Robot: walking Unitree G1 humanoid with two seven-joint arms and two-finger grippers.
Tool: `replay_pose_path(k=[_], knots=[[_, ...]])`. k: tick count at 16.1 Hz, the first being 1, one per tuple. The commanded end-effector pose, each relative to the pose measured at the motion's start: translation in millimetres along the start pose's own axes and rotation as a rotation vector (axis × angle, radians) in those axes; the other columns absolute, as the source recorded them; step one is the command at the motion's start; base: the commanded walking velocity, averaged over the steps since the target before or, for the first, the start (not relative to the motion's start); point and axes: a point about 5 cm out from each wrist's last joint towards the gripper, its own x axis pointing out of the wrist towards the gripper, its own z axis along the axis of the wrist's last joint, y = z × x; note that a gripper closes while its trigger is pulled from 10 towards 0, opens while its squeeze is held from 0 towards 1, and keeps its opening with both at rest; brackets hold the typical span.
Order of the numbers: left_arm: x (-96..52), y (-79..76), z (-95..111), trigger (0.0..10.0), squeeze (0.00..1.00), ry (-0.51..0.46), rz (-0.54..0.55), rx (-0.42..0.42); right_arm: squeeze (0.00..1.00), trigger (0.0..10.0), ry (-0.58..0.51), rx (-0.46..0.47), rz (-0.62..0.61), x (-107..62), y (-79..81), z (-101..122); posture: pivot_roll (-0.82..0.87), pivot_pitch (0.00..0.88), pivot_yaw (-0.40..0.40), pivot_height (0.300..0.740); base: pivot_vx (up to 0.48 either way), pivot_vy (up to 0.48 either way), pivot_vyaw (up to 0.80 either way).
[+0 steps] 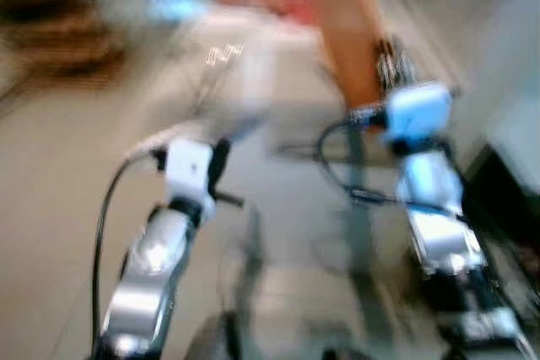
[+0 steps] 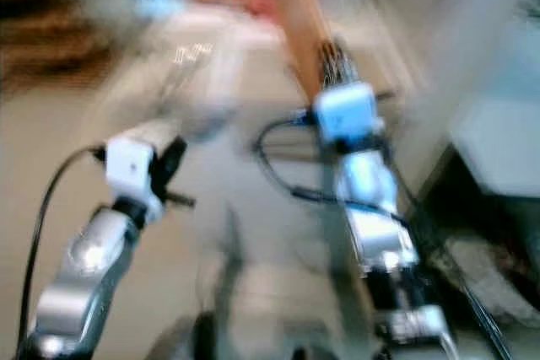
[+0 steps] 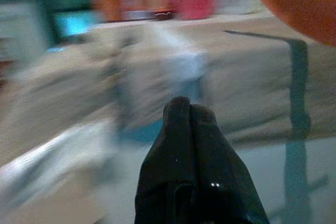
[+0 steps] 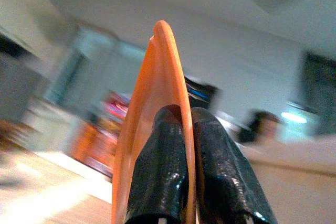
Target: Setting the table
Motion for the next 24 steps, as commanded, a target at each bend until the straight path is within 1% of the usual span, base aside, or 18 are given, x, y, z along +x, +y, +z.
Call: replay_pose_path(k=[1, 4, 6, 11, 21, 24], knots=[[-2.6, 1.9, -6, 10.0, 0.00, 0.029, 0.003, 0.010, 0.00, 0.0, -0.065, 0.020, 0.024, 6.2, 8.7, 13, -0.02, 0.000, 0.035, 0.740, 0.000, 0.000, 0.00], [-0.5, 2.1, -7, 10.0, 0.00, 0.031, -0.005, 0.019, 0.00, 0.0, -0.056, 0.015, 0.025, 5.3, 7.9, 11, -0.02, 0.000, 0.035, 0.740, 0.000, 0.000, 0.00], [2.2, 2.6, -10, 10.0, 0.00, 0.047, -0.007, 0.010, 0.00, 0.0, -0.055, 0.020, 0.031, 4.7, 10.8, 10, -0.01, 0.000, 0.037, 0.740, 0.000, -0.480, 0.00], [6.5, 1.1, -12, 10.0, 0.00, 0.048, -0.030, 0.013, 0.00, 0.0, -0.042, 0.019, 0.046, 3.8, 12.2, 9, -0.02, 0.000, 0.036, 0.740, 0.000, -0.472, 0.00], [5.4, 8.9, -40, 10.0, 0.00, 0.148, 0.049, -0.029, 0.00, 0.0, -0.003, 0.029, 0.083, -2.1, 15.9, 2, -0.02, 0.000, 0.024, 0.740, 0.000, -0.444, 0.00], [4.9, 8.5, -43, 10.0, 0.00, 0.155, 0.051, -0.010, 0.00, 0.0, 0.001, 0.024, 0.091, -1.9, 16.2, 1, -0.02, 0.000, 0.021, 0.740, 0.000, -0.417, 0.00]])
